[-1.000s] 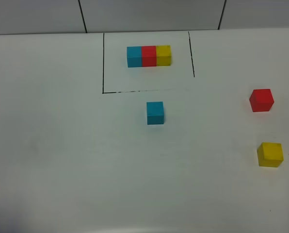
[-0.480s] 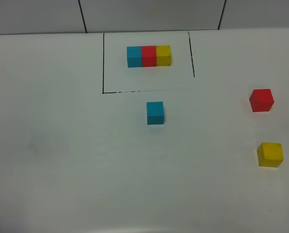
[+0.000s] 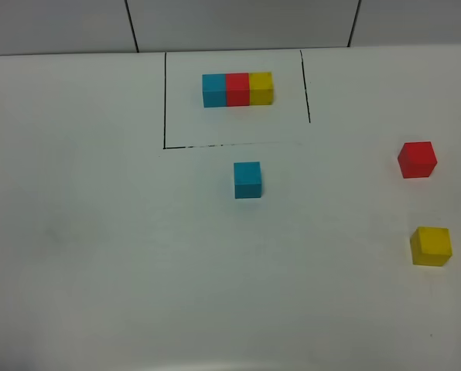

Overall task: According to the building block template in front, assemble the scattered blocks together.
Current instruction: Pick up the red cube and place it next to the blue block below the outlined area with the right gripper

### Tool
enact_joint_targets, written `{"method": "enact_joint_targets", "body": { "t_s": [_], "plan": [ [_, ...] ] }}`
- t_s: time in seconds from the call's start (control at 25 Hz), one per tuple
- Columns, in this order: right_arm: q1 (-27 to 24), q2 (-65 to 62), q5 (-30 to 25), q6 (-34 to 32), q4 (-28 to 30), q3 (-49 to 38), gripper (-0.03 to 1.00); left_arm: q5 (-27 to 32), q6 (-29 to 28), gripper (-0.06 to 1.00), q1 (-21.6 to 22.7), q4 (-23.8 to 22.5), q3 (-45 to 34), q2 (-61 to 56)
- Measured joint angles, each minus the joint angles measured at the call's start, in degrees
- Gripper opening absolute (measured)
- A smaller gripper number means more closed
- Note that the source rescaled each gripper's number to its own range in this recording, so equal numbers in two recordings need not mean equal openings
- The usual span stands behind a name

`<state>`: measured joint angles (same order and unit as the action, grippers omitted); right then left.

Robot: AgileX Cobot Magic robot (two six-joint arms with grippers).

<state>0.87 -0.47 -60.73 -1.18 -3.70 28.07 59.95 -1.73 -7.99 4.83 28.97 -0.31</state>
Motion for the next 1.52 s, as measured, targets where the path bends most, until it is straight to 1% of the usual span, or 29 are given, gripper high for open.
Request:
{"method": "enact_joint_targets", "body": {
  "t_s": [0.08, 0.2, 0.32, 0.44, 1.52],
  "plan": [
    [0.00, 0.00, 0.00, 0.00, 0.00, 0.00, 0.67, 0.00, 0.00, 0.37, 2.30, 0.00, 0.00, 0.00],
    [0.00, 0.00, 0.00, 0.00, 0.00, 0.00, 0.67, 0.00, 0.00, 0.32, 4.35, 0.00, 0.00, 0.00],
    [0.00, 0.00, 0.00, 0.00, 0.00, 0.00, 0.67, 0.00, 0.00, 0.28, 4.62, 0.00, 0.00, 0.00],
    [0.00, 0.00, 0.00, 0.00, 0.00, 0.00, 0.67, 0.00, 0.00, 0.26, 4.62, 0.00, 0.00, 0.00],
    [0.00, 0.00, 0.00, 0.00, 0.00, 0.00, 0.67, 0.00, 0.00, 0.26, 4.62, 0.00, 0.00, 0.00]
  ]
}}
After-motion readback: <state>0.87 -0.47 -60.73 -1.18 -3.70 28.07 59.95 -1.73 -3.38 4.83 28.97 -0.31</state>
